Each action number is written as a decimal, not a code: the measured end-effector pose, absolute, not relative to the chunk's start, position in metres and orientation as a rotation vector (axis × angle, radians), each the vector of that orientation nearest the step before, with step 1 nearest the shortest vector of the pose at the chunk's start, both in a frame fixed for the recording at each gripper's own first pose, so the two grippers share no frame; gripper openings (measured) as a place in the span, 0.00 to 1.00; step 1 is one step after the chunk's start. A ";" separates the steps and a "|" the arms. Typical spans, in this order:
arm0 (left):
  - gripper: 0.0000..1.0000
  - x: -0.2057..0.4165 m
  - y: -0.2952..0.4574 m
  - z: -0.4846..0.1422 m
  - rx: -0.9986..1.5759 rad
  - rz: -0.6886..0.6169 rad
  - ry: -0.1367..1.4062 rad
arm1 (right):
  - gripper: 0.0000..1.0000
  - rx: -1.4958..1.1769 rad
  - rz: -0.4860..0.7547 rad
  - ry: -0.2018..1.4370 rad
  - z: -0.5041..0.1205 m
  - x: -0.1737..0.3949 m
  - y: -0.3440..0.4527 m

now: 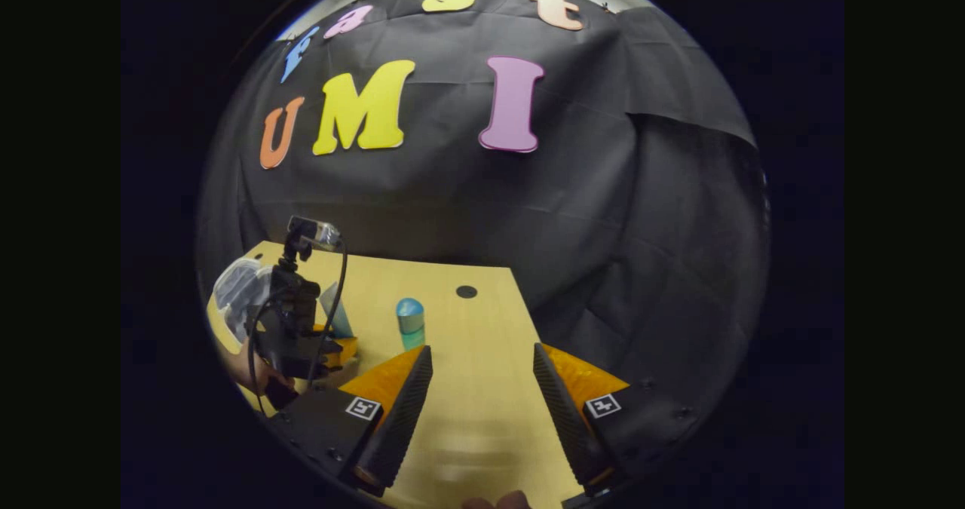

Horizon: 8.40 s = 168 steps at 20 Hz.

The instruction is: First open the suitcase, pack the skin care products into it, and then close the suitcase.

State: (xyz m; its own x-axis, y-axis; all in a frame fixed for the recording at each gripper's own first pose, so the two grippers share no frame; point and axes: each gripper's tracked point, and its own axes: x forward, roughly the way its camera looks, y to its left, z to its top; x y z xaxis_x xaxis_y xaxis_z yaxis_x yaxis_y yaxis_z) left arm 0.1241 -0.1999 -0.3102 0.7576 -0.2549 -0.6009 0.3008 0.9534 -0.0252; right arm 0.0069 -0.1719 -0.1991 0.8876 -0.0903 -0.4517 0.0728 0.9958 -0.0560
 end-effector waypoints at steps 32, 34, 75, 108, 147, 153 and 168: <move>0.41 0.019 0.052 -0.206 -0.004 -0.070 0.627 | 0.34 0.090 0.106 0.611 -0.275 0.097 -0.095; 0.41 0.026 0.067 -0.227 -0.013 -0.086 0.674 | 0.34 0.088 0.129 0.593 -0.245 0.079 -0.093; 0.94 -0.028 0.152 -0.174 -0.049 0.115 0.745 | 0.33 0.058 0.534 0.580 -0.151 0.029 0.164; 1.00 -0.185 0.277 -0.215 -0.324 0.398 0.739 | 0.33 0.096 0.112 1.251 -0.387 0.078 0.278; 0.96 0.041 0.426 -0.260 -0.905 0.204 0.431 | 0.80 -0.271 0.400 0.646 -0.158 -0.030 0.141; 0.70 0.062 0.423 -0.285 -0.942 0.213 0.525 | 0.78 -0.166 0.261 0.701 -0.160 -0.041 0.101; 0.11 0.084 0.401 -0.165 -0.711 0.262 0.457 | 0.80 0.002 0.177 0.544 -0.114 -0.059 0.081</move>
State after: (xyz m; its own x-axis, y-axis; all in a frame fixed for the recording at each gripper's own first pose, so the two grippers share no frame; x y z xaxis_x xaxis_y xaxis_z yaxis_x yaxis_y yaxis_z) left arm 0.0837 0.4011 -0.1651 0.8700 0.0769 -0.4871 -0.3812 0.7314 -0.5654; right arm -0.0593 0.0809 -0.1136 0.8407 0.1680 -0.5148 -0.1667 0.9848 0.0492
